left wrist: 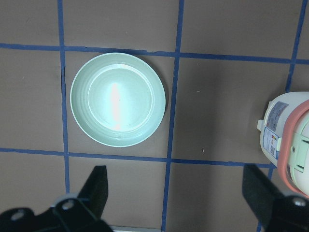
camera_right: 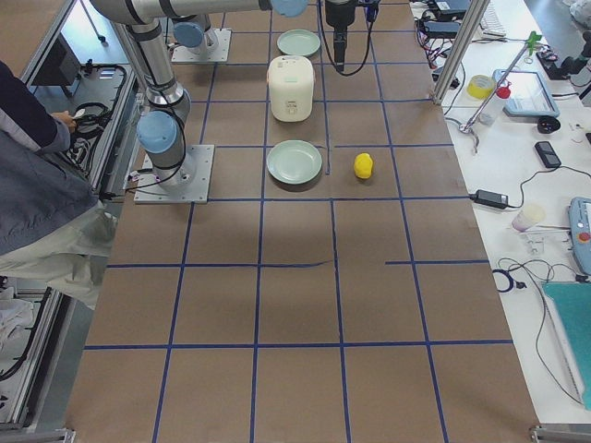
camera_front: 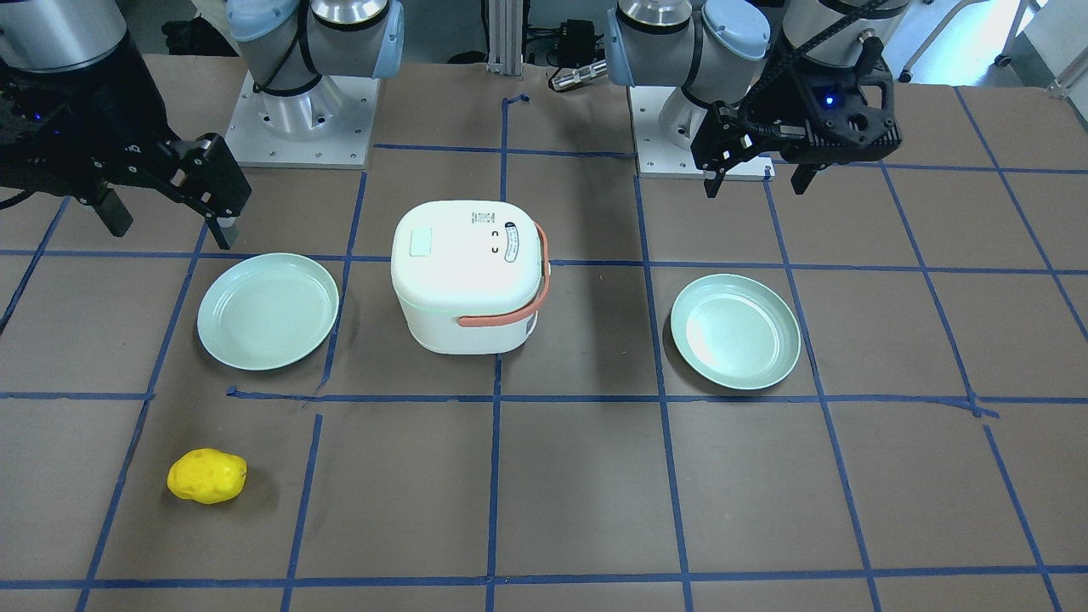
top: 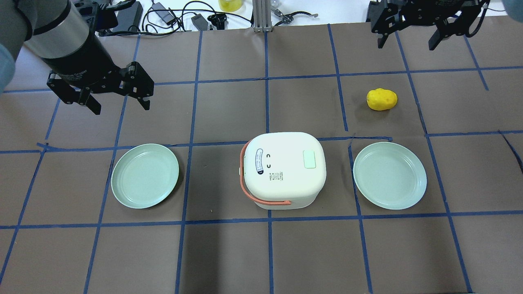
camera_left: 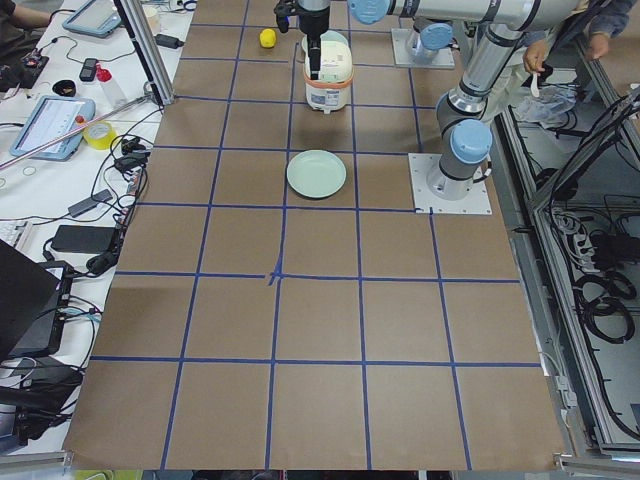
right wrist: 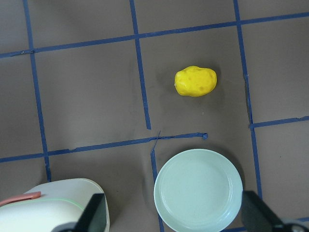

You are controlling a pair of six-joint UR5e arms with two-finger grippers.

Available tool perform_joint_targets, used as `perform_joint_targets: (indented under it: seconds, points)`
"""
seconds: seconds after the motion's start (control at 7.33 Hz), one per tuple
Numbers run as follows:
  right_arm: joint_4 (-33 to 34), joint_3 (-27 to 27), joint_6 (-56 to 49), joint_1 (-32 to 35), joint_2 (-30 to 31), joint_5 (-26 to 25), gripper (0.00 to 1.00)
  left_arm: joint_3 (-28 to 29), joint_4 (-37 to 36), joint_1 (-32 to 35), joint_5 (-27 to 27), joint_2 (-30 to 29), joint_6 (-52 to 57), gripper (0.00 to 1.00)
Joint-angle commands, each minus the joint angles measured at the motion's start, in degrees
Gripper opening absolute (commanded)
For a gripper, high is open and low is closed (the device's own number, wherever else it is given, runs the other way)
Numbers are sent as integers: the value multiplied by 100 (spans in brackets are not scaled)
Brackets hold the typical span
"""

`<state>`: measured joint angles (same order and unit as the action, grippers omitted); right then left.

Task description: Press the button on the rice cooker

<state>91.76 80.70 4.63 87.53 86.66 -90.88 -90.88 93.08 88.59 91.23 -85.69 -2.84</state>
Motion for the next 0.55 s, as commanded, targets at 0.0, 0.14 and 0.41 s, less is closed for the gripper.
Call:
perform_joint_targets:
  seconds: [0.0, 0.14, 0.41]
  points:
    - [0, 8, -6, 9, 0, 0, 100, 0, 0, 0, 0, 0, 3, 100]
    - [-9, 16, 3, 18, 0, 0, 100, 9, 0, 0, 0, 0, -6, 100]
    - [-114, 25, 29, 62, 0, 140, 24, 0, 0, 0, 0, 0, 3, 100]
